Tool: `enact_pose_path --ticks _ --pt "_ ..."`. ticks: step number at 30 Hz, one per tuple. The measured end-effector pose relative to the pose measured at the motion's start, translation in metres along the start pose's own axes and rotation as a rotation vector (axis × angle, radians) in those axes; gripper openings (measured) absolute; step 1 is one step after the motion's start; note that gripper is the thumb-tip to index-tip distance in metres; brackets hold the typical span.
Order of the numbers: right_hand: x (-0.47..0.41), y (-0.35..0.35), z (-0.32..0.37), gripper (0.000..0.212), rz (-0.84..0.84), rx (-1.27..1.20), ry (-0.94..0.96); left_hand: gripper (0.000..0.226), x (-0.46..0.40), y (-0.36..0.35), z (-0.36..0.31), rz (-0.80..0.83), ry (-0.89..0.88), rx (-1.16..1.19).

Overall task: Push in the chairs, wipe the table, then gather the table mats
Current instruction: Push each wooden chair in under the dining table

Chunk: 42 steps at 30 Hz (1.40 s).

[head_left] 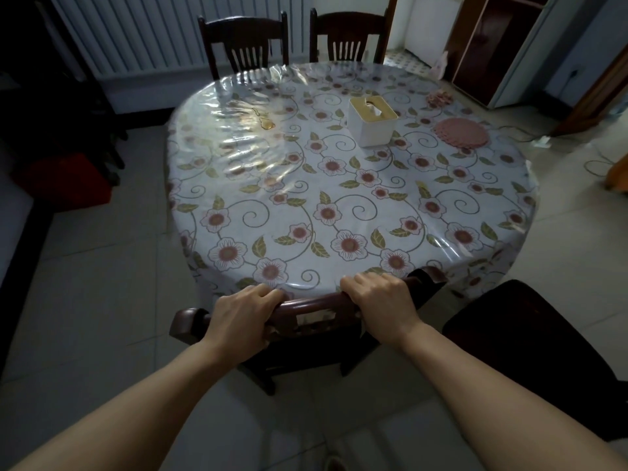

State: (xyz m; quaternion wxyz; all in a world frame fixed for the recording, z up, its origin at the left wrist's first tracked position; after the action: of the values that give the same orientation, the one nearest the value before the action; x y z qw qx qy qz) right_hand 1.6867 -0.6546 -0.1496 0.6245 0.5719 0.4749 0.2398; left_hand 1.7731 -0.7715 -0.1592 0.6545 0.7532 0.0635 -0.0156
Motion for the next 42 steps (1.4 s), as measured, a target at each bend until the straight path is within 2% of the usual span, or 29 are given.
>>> enact_pose_path --ticks 6,12,18,21,24,29,31,33,37,42 --pt "-0.011 -0.009 -0.007 0.039 0.043 -0.028 0.056 0.053 -0.01 -0.005 0.013 -0.042 0.059 0.027" --pt "-0.017 -0.021 -0.039 0.04 0.085 0.006 0.013 0.047 -0.043 -0.008 0.006 -0.087 0.043 0.009" --pt "-0.023 -0.025 -0.055 0.034 0.106 -0.016 -0.013 0.049 -0.062 -0.012 0.004 -0.066 0.039 0.011" --pt "-0.024 -0.027 -0.053 0.037 0.131 0.02 0.035 0.047 -0.06 -0.014 0.004 -0.059 0.051 0.001" --pt "-0.023 -0.027 -0.055 0.038 0.128 0.056 -0.015 0.044 -0.06 -0.016 0.003 -0.053 0.071 0.0" --pt "-0.018 -0.027 -0.053 0.058 0.16 0.098 -0.113 0.035 -0.058 -0.018 0.004 -0.032 0.164 0.007" --pt "-0.019 -0.026 -0.056 0.059 0.167 0.101 -0.151 0.034 -0.056 -0.018 0.006 -0.023 0.213 -0.006" --pt "-0.021 -0.028 -0.057 0.063 0.201 0.082 -0.155 0.04 -0.055 -0.018 0.006 0.002 0.24 -0.02" --pt "-0.018 -0.037 -0.056 0.085 0.381 -0.022 -0.133 0.061 -0.053 -0.015 -0.002 0.08 0.253 -0.023" --pt "-0.01 -0.015 -0.051 0.093 0.428 -0.097 -0.152 0.083 -0.049 -0.005 -0.016 0.163 0.333 0.017"
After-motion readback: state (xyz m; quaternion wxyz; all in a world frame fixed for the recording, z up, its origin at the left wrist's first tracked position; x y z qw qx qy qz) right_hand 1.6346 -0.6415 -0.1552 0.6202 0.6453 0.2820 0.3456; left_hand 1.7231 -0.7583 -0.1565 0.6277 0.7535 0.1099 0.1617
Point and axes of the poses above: each hand's wrist, its own x-axis away from the middle knuckle, its own y-axis out of the back of the hand, z = x × y, the point moved 10 cm from there along -x, towards the middle knuckle, and after that the axes turned 4 degrees about x, right-handed, at the moved point
